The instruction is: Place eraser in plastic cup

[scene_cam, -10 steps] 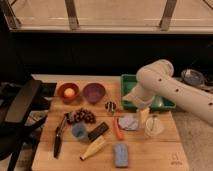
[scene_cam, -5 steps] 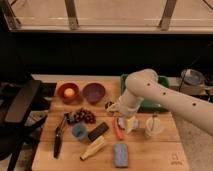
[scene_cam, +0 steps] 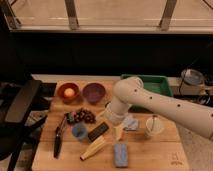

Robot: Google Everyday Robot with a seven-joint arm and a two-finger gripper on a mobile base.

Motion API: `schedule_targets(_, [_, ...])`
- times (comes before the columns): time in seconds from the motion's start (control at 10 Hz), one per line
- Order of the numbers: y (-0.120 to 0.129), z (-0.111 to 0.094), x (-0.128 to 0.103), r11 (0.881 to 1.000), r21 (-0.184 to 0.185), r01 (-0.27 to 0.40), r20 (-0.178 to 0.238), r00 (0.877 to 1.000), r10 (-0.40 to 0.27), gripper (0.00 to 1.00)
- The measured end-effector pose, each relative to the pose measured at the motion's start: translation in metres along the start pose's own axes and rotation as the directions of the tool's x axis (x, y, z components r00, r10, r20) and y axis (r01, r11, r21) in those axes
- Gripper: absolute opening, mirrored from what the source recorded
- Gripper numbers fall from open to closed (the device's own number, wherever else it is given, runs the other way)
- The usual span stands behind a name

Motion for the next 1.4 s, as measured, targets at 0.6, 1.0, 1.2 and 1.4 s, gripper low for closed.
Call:
schedule_targets(0.6, [-0.011, 0.002, 0.008, 0.999, -0.005, -0.038, -0.06, 0.997, 0.037, 0.8])
schedule_targets(1.0, [-0.043, 0.029, 0.03, 0.997, -0.027, -0.076, -0.072, 0.995, 0.074, 0.8])
schedule_targets(1.2, [-0.042, 0.047, 0.042, 0.993, -0.039, -0.108, -0.058, 0.993, 0.105, 0.8])
schedule_targets(1.4, [-0.041, 0.072, 0.053, 0.99, -0.057, -0.131, -0.035, 0.991, 0.13, 0.8])
